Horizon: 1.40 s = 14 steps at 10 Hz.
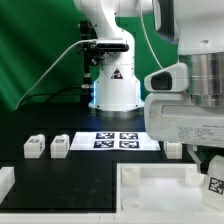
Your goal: Assemble one leg
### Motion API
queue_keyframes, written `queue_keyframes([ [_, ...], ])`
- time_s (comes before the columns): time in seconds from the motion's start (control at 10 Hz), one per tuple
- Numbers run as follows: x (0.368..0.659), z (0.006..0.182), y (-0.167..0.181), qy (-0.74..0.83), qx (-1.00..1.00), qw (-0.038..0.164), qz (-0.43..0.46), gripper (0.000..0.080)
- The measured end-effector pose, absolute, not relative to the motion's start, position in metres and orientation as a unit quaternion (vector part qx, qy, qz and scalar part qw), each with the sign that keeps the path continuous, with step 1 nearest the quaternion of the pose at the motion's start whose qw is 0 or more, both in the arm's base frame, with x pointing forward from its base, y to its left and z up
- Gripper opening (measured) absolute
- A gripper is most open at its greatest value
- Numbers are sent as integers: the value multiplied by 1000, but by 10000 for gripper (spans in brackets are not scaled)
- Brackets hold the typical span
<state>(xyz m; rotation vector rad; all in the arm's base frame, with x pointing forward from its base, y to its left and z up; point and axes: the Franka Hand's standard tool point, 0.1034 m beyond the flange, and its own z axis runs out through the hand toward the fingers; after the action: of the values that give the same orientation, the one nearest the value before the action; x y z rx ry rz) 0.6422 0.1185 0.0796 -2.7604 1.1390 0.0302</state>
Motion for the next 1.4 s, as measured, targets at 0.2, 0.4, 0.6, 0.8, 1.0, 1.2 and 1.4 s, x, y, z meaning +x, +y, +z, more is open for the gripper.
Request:
queue_keyframes([
  [0.2, 641, 77, 112, 525, -845, 101, 19, 315],
  [0.4, 635, 75, 109, 658, -742, 129, 20, 315],
  [0.6, 635, 76, 111, 720, -680, 132, 35, 315],
  [0.8, 634, 76, 111, 701, -700, 133, 32, 322],
  [1.0, 632, 75, 115, 644, -754, 125, 28, 535],
  [1.2, 636, 78, 121, 506, -855, 113, 10, 644],
  [1.4, 635, 77, 119, 408, -906, 113, -3, 649],
])
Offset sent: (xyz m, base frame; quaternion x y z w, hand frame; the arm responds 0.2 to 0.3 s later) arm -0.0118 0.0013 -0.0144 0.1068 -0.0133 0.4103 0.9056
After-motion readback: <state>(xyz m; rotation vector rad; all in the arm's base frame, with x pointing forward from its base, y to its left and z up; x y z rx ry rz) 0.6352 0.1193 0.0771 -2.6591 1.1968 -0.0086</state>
